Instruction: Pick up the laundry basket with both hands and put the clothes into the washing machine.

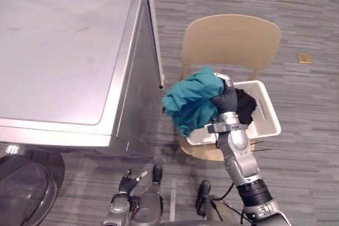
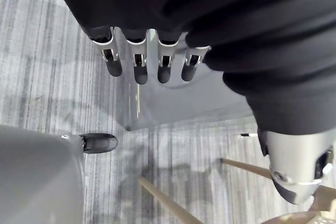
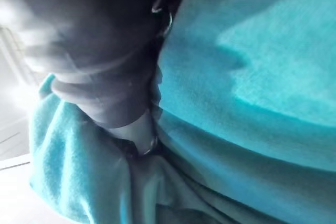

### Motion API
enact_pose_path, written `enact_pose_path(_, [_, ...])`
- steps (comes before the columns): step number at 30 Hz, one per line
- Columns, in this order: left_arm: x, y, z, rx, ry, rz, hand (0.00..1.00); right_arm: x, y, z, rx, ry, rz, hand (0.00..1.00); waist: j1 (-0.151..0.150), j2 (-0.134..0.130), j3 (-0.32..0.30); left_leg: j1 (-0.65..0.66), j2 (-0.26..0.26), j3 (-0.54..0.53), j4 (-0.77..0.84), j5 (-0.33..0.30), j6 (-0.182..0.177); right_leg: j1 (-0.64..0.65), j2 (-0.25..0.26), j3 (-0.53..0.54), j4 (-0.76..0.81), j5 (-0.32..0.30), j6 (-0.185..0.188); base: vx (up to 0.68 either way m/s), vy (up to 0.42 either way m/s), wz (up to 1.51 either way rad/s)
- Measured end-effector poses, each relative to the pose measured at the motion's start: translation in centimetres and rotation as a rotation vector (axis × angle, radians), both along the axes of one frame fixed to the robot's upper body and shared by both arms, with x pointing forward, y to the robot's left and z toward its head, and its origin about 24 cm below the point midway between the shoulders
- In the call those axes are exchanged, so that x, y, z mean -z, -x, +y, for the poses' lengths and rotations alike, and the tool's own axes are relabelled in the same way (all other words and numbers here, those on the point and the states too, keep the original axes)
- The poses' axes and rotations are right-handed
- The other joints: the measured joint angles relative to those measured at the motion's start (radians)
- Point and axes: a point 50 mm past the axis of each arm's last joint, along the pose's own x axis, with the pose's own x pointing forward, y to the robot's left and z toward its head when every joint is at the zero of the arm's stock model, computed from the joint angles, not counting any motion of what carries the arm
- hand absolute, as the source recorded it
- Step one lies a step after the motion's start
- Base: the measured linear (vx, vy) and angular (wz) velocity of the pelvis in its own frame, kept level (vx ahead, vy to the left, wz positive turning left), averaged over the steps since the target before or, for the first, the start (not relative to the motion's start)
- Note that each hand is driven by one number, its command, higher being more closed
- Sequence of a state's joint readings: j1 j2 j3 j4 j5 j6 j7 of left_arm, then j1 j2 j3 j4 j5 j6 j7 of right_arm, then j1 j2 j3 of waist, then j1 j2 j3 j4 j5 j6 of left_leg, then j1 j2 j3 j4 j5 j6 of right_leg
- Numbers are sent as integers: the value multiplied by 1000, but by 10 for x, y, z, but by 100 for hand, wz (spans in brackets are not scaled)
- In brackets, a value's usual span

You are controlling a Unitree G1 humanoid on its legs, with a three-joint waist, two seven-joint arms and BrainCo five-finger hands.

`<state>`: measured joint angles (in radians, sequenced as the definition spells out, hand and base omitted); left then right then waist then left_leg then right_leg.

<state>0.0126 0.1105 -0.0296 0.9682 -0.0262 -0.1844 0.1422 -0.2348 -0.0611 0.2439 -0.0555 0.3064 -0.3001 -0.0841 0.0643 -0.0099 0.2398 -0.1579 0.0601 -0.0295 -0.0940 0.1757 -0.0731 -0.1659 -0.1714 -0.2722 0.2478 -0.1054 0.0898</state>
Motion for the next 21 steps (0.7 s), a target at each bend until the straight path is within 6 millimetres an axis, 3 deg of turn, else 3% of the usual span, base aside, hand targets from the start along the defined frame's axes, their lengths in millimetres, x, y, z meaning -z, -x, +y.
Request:
enact_pose_path(2, [-1,-3,1,2,1,-5,0,-2,2,1,-5,-8,-11,100,-2,-2,-1,-26,6,-44,17,1,11,-18,3,66,162,-79,19,-85,-57,98])
enact_pose_path(3, [-2,-4,5,2,-11,-10,0,-1,2,4,-12,-9,-10,100,5,-15,-10,-52,-8,-105,57,3,9,7,9,100,281,-140,30,-25,-161,141])
enact_pose_path(5, [-3,-1,11,-19,-30,-11,0,-4,3,12,-45,5,-22,100,28,-36,-22,-97,-27,-157,105,11,-4,62,23,139,239,-205,41,-81,-231,111])
enact_pose_path(6, [-4,0,14,-51,-32,-26,0,-9,3,22,-75,49,-53,100,54,-36,-22,-118,-23,-180,109,30,-29,99,48,133,154,-240,-2,-189,-266,55])
enact_pose_path(7, [-5,3,13,-66,-31,-38,0,-12,3,26,-85,78,-77,100,69,-18,-18,-133,-4,-200,107,45,-48,123,80,124,97,-257,-27,-204,-260,50])
enact_pose_path(9, [-9,2,4,-62,-17,-73,0,-12,1,20,-58,113,-84,100,65,34,-22,-164,45,-262,90,55,-51,127,149,56,71,-227,-55,-260,-202,71])
enact_pose_path(10, [-12,2,-1,-44,-12,-94,0,-12,0,15,-33,126,-85,100,65,47,-14,-168,64,-257,66,12,-48,127,173,22,60,-214,-76,-323,-211,85])
enact_pose_path(11, [-14,-1,-5,-19,-7,-111,0,-12,-1,11,-17,137,-84,100,65,51,-12,-170,78,-234,44,-37,-24,126,180,6,45,-199,-90,-303,-181,91])
enact_pose_path(12, [-23,-13,-15,29,3,-170,0,-12,-2,3,14,162,-92,100,65,19,-18,-193,75,-121,32,-135,16,114,157,-37,-6,-156,-118,-248,-133,72])
enact_pose_path(14, [-39,-23,-34,81,45,-267,0,-13,-2,-7,47,190,-102,100,51,17,-18,-233,27,-28,170,-112,27,89,108,-88,-25,-122,-120,-203,-53,88])
enact_pose_path(16, [-65,-31,-42,98,72,-412,0,-7,3,-17,75,209,-86,100,42,26,-20,-218,-3,42,360,-134,44,68,73,-113,-32,-93,-116,-140,-8,72])
enact_pose_path(17, [-87,-37,-41,106,65,-531,0,-2,8,-22,84,216,-68,100,26,35,-24,-152,-1,72,435,-222,55,71,58,-146,-32,-86,-113,-106,43,57])
enact_pose_path(19, [-112,-49,-44,141,51,-667,0,-5,13,-26,96,204,-83,100,23,48,-32,-55,7,77,297,-236,36,72,52,-187,-36,-78,-100,-104,74,68])
enact_pose_path(21, [-130,-58,-49,170,51,-756,0,-11,16,-29,108,183,-107,100,18,60,-45,-14,-6,37,185,-209,23,75,48,-227,-38,-70,-87,-55,104,74])
